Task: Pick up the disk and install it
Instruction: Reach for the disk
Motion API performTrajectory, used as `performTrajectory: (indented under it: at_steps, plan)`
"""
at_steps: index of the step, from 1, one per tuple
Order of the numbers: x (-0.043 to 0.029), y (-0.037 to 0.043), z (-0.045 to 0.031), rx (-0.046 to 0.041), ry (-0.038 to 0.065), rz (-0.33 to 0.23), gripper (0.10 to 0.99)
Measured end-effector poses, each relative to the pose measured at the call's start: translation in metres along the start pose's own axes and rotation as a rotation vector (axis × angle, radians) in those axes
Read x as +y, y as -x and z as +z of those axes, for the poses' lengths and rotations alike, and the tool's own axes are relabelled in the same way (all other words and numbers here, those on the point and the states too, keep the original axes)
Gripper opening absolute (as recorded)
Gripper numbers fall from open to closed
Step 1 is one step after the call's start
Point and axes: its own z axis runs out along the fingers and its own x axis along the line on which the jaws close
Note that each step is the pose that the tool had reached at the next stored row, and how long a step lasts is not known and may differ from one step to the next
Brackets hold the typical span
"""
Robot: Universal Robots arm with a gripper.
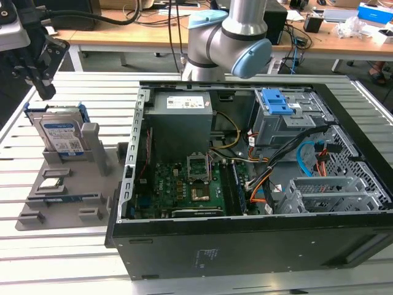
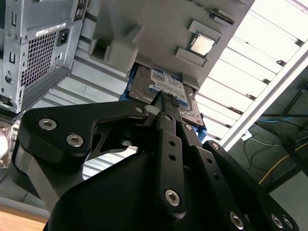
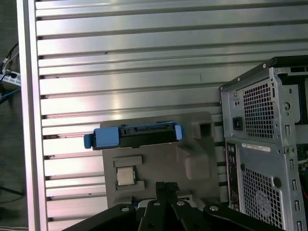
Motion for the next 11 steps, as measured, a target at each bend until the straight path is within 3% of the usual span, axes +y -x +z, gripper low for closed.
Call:
performTrajectory:
  at_steps: [11]
  plan:
    - [-0.002, -0.0276, -0.0007, -0.0001, 0.0, 0.0, 0.106]
